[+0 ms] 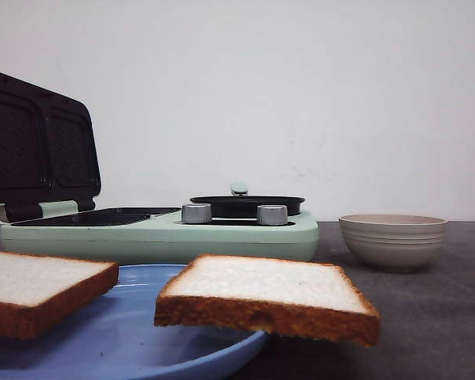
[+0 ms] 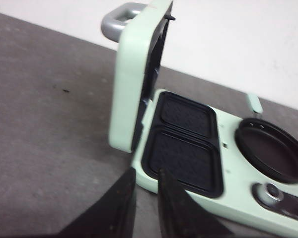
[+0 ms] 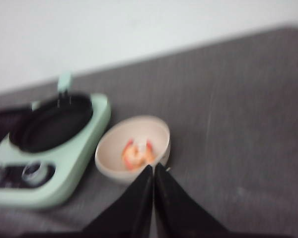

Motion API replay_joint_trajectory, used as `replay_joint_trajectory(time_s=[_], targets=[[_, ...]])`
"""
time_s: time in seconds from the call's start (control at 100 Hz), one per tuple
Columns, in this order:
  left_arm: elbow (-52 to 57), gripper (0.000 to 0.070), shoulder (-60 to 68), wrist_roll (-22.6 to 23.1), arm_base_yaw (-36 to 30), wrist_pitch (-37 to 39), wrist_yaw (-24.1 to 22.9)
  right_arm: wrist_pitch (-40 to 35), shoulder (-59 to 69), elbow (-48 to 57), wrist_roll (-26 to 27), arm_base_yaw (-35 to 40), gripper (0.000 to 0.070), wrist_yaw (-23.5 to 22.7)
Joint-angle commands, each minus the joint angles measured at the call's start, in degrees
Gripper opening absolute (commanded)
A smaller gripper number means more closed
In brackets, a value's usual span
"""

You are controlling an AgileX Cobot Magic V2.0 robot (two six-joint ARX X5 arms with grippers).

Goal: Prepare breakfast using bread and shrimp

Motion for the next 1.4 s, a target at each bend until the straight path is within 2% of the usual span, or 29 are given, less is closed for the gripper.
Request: replay_joint_trajectory(time_s=[0.0,0.13,0.31,0.51,0.76,0.82,0.88,0.92,0.98,1.05,1.09,1.17,1.31,1.39], targets=[[3.2,0.0004,2.8,0.1,-0.1,-2.7,2.8,-3.3,3.6,2.9,0.8,0.0,0.0000,-0.7],[6.7,0.0005,7.3,0.1,-0.1,-7.7,8.7,-10.3,10.3,7.2,0.7,0.0,0.0000,-2.5],[7.0,0.0005,10.4,0.0,-0.1,-14.4,16.7,-11.3,13.6,7.9,0.6,0.0,0.0000,-3.7],[7.0,0.0004,11.5,0.0,-0.1,-20.8,17.4,-12.9,13.5,7.9,0.7,0.0,0.0000,-3.8],[7.0,0.0007,11.4,0.0,-0.1,-24.7,17.6,-16.5,13.5,7.9,0.7,0.0,0.0000,-7.5],[7.0,0.0049,11.4,0.1,-0.1,-25.3,17.6,-16.5,13.5,7.9,0.7,0.0,0.0000,-9.5],[7.0,0.0119,11.5,0.2,-0.1,-26.0,18.2,-16.5,13.5,7.9,0.7,0.0,0.0003,-12.2],[7.0,0.0173,11.5,0.1,-0.1,-26.4,19.3,-16.5,13.5,7.9,0.7,0.0,0.0033,-13.7],[7.0,0.0240,11.8,0.1,-0.1,-26.8,21.4,-16.5,13.6,7.9,0.8,0.0,0.0132,-15.2],[7.0,0.0247,12.3,0.2,-0.1,-27.1,23.2,-16.5,13.6,7.9,0.8,0.0,0.0266,-16.1],[7.0,0.0247,12.7,0.4,-0.1,-27.4,23.7,-16.5,13.6,7.9,0.8,0.0,0.0316,-16.7],[7.0,0.0252,14.1,2.0,-0.2,-28.7,23.8,-16.5,13.6,7.9,1.0,0.0,0.0331,-17.9],[7.0,0.0319,18.4,5.6,-0.2,-31.6,23.8,-16.5,13.6,7.9,1.2,0.0,0.0331,-18.9],[7.0,0.0325,21.3,5.9,-0.3,-31.8,24.0,-16.5,13.5,7.9,1.2,0.0,0.0331,-19.8]])
